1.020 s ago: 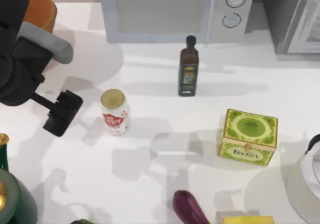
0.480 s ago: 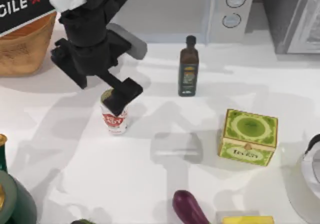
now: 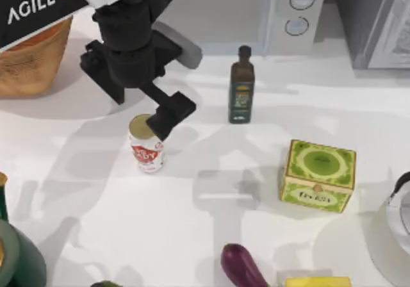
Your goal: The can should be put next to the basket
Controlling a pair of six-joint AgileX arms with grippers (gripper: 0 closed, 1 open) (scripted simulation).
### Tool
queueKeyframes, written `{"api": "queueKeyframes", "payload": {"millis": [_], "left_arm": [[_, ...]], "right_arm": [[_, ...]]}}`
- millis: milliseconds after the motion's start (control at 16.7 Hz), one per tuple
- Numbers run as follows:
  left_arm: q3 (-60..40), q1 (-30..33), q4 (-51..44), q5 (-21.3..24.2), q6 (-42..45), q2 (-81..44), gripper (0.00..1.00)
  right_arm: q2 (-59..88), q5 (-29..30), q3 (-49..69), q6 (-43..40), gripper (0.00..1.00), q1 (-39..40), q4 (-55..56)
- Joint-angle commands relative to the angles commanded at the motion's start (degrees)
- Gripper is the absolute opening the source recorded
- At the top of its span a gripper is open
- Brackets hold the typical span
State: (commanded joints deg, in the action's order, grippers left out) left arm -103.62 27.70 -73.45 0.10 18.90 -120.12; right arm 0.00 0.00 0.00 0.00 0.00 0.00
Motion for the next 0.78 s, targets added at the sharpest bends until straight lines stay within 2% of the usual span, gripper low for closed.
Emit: {"api": "queueKeyframes", "payload": {"millis": [180, 600, 780], "left_arm": [[1.0, -0.2, 1.1, 0.0, 0.1, 0.0, 1.00], [9.9, -0.1, 12.1, 0.0, 0.1, -2.1, 1.00], [10.3, -0.1, 12.6, 0.0, 0.1, -2.2, 1.00]], "right_arm": [[0.0, 0.0, 0.0, 0.0, 1.00, 0.0, 0.0], [0.0, 0.0, 0.0, 0.0, 1.00, 0.0, 0.0], [0.0, 0.0, 0.0, 0.0, 1.00, 0.0, 0.0]]}}
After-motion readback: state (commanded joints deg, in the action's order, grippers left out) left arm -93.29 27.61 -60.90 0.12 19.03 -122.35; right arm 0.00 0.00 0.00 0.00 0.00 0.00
